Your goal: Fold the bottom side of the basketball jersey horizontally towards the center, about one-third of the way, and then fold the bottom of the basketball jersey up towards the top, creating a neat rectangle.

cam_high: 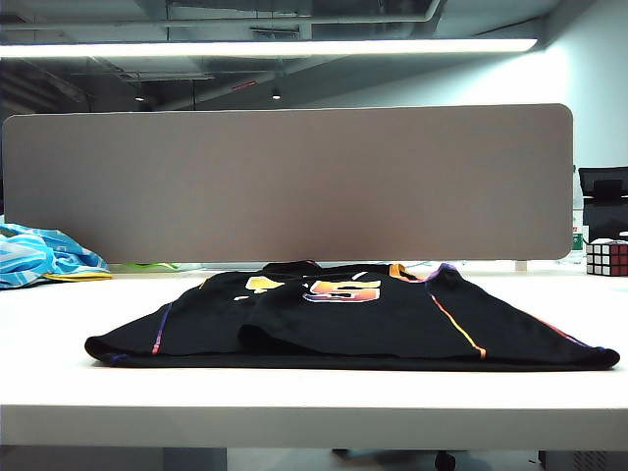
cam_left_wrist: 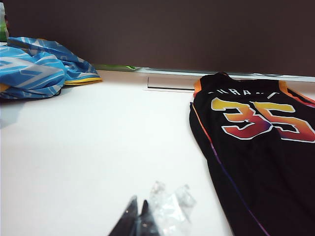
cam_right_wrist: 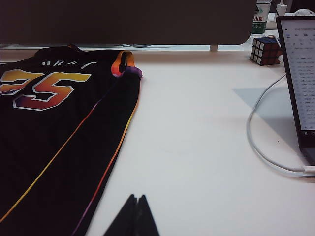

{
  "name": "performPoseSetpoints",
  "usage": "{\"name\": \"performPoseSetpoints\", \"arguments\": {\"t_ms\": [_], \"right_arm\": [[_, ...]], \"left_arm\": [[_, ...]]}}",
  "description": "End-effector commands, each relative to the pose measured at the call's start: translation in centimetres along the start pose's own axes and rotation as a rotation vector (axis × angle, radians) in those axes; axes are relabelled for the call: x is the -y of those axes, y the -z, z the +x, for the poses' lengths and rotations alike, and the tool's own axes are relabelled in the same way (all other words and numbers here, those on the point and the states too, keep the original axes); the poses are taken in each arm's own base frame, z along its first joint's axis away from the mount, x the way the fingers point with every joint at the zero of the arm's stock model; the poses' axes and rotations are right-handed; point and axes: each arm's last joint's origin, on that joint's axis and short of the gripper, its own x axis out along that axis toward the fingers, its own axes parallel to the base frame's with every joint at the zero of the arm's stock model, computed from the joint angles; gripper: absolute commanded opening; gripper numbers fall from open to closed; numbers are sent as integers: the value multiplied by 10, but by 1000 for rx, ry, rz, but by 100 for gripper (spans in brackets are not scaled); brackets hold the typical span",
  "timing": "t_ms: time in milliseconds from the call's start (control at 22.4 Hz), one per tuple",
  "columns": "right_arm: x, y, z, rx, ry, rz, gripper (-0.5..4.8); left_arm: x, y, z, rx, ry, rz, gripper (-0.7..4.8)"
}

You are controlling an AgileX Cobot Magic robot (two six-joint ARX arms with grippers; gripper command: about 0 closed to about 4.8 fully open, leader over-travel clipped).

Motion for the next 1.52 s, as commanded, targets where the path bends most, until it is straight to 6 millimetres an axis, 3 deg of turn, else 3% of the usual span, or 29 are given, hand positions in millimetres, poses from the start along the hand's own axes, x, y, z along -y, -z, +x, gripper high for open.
{"name": "performPoseSetpoints", "arguments": {"t_ms": [45,491,625,715,938,1161,1295,1519], "right_arm": [[0,0,0,15,-1,3,0],[0,0,0,15,-2,34,-1],[-1,-4,0,34,-45,286,-1],[-4,-13,-2,72,-150,283,-3],[-4,-31,-4,52,-132,283,-4],[-4,-33,16,-246,-88,317,-4],[-5,-37,37,-447,-84,345,-4],[-8,-49,80,-696,-185,396,-1]], "left_arm": [[0,-1,0,9,2,3,-5],[0,-1,0,9,6,-12,-5],[0,-5,-1,27,20,-300,-5],[3,-9,-3,-21,92,-322,-5],[4,-16,-1,-91,92,-331,-5],[9,-7,18,-343,145,-385,-5],[15,-7,33,-441,279,-405,-5],[20,-9,69,-583,300,-392,-5]]}}
